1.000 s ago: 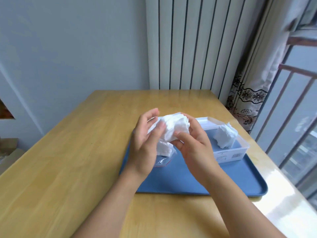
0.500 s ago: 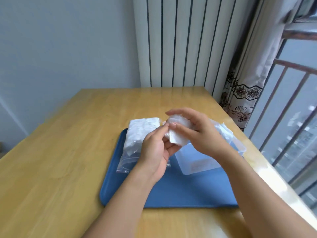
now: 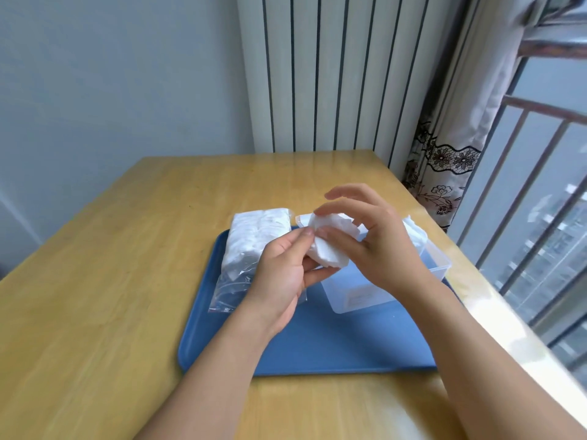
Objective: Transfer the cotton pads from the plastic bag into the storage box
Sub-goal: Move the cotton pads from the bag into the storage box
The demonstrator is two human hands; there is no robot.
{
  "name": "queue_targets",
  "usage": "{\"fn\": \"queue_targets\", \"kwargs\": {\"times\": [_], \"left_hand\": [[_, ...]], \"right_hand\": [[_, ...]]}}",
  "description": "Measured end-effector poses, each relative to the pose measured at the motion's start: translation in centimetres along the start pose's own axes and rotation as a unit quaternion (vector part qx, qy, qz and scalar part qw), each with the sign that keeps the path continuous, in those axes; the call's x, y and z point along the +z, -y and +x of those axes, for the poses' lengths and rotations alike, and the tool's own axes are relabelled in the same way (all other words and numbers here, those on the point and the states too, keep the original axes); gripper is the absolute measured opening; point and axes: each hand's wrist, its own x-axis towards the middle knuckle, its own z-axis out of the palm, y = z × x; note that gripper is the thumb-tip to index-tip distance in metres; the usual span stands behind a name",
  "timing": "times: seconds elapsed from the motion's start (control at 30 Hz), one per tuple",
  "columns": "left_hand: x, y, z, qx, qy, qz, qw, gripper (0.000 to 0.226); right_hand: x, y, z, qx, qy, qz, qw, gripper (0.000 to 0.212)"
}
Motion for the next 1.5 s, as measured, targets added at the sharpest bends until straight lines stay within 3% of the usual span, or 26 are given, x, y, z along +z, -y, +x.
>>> {"fn": "queue_targets", "kwargs": {"times": [0.07,0.23,0.47,0.67,0.77,0.87,1.0,1.3,1.5], "left_hand": [[-0.1,-0.1,-0.1,0.004,0.008,0.010,1.000,0.032],[-0.1,-0.3,-0.1,0.008,0.023,0.014,1.000,0.030],[-0.2,-0.6,0.2,-0.069,0.017,-0.150,0.986,0.030],[-0.3,-0.7,0.3,-0.099,0.000,-0.196,0.976,0.034],[-0.4,-0.5,0.5,-0.068,-0.021,-0.192,0.979,0.029],[-0.3,-0.3,0.5,-0.043,-0.016,-0.166,0.985,0.028],[-0.3,-0.2,0.4,-0.036,0.004,-0.136,0.990,0.031],[0.0,-0.1,0.1,-0.011,0.013,-0.106,0.994,0.026],[0.7,0.9,0.0,0.071,-0.002,0.027,0.997,0.032]], "right_hand": [[-0.1,0.0,0.0,0.006,0.017,-0.006,1.000,0.021],[-0.3,0.1,0.1,0.006,0.001,0.006,1.000,0.009],[0.4,0.5,-0.2,-0.077,-0.133,-0.041,0.987,0.011],[0.6,2.0,-0.5,-0.154,-0.232,-0.061,0.959,0.009],[-0.2,2.5,-0.2,-0.067,-0.238,0.072,0.966,0.016],[-1.0,1.9,0.2,0.040,-0.144,0.184,0.971,0.023],[-1.0,1.0,0.3,0.091,-0.084,0.189,0.974,0.040],[-0.3,0.8,0.2,0.090,-0.116,0.162,0.976,0.037],[0.9,1.8,-0.3,0.137,-0.165,0.143,0.966,0.041]]}}
